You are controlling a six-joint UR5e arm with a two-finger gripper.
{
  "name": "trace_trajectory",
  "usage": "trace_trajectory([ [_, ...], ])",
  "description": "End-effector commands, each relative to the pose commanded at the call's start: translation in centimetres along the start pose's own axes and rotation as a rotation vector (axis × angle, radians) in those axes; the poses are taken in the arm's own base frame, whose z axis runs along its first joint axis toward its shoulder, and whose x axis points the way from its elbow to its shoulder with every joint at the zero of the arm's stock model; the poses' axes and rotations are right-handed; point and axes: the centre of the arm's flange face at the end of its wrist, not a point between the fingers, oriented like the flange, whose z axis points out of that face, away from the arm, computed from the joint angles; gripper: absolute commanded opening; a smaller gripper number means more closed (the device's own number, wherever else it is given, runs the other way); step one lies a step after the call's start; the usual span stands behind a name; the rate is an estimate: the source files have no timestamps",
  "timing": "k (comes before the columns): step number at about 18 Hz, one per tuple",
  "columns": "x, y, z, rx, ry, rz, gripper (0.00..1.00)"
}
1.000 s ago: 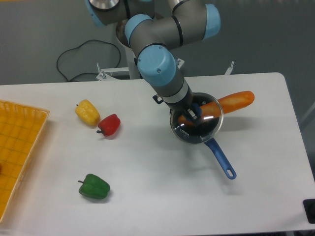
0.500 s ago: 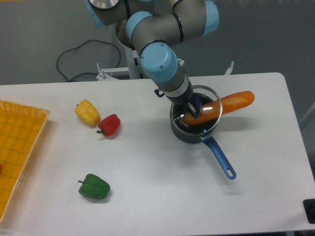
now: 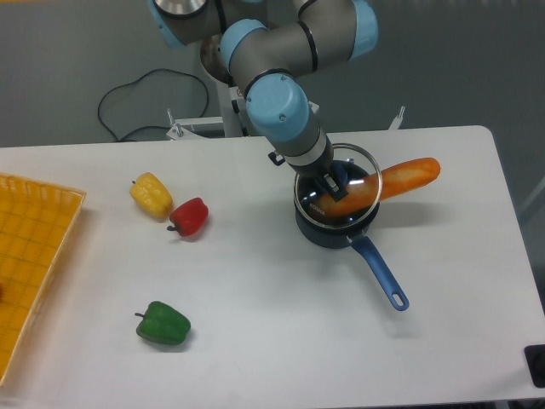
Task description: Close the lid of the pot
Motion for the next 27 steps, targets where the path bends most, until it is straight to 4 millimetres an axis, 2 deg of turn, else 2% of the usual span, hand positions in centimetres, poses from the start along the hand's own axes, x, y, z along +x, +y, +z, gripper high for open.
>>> trace_trajectory([
  [27, 0.5, -0.7, 1.1, -0.022, 0.003, 0.032, 0.56],
])
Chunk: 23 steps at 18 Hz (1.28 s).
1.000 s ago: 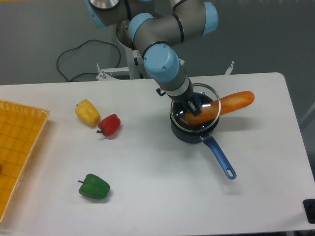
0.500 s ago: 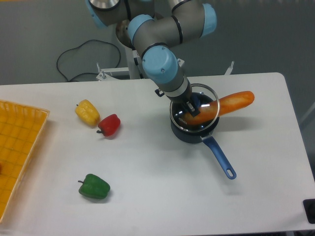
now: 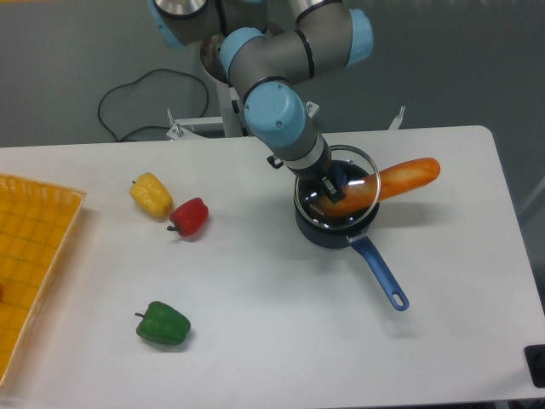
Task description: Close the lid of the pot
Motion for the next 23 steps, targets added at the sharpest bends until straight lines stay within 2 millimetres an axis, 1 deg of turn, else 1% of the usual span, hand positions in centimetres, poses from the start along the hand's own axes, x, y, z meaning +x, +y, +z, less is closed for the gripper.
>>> trace_trajectory([
  [6, 0.06, 0.09, 0.35, -0.040, 0.003, 0.005, 0.56],
  [21, -0.18, -0.05, 0.17, -0.037, -0.016, -0.032, 0.56],
  [23, -0.30, -0.41, 0.62, -0.040, -0.008, -0.030, 0.56],
])
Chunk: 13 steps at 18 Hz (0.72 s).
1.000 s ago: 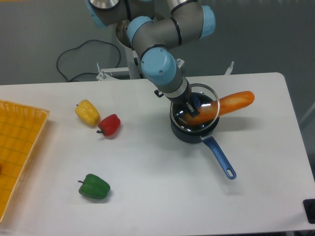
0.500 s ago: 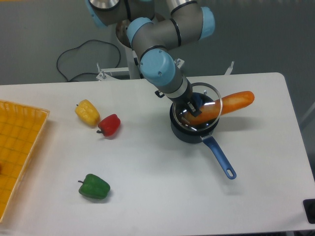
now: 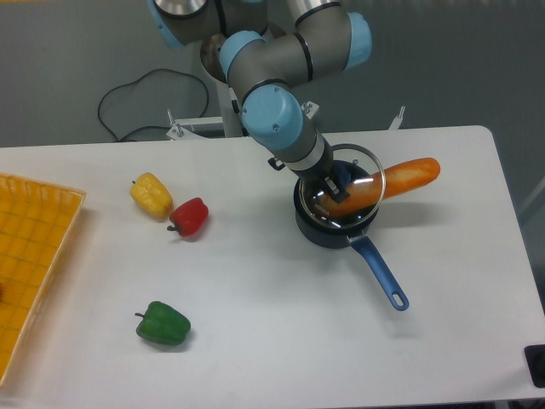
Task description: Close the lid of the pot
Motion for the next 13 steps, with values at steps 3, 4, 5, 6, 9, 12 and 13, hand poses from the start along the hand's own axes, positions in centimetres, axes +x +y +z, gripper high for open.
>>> trace_trajectory([
  [3, -0.09, -0.16, -0.06, 0.000, -0.003, -0.001, 0.57],
  [4, 0.00, -0.32, 0.10, 0.000, 0.001, 0.002, 0.57],
  [5, 0.04, -0.34, 0.17, -0.001, 0.002, 0.003, 0.57],
  [6, 0.08, -0.36, 0.23, -0.001, 0.004, 0.004, 0.57],
  [9, 0.21, -0.44, 0.26, -0.001, 0.004, 0.007, 0.57],
  [12, 0.27, -0.69, 0.06, -0.002, 0.000, 0.012, 0.57],
  [13, 0.31, -0.71, 0.12, -0.002, 0.002, 0.013, 0.57],
])
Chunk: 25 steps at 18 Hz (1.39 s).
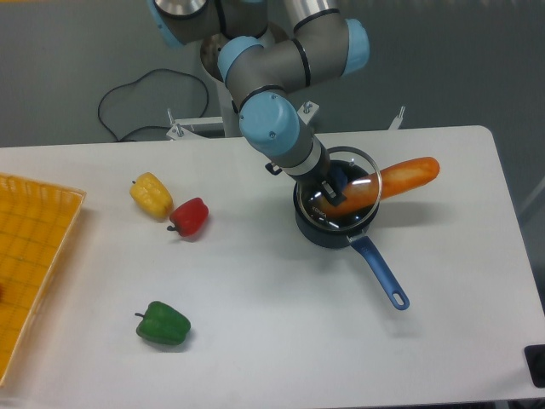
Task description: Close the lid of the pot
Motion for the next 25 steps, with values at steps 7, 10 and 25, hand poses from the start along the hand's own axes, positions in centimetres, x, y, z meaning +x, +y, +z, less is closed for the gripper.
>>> trace_trajectory([
  [7, 0.0, -0.1, 0.0, 0.000, -0.001, 0.001, 0.60],
  [10, -0.2, -0.1, 0.1, -0.002, 0.001, 0.002, 0.60],
  [25, -1.3, 0.3, 0.3, -0.001, -0.002, -0.002, 0.85],
])
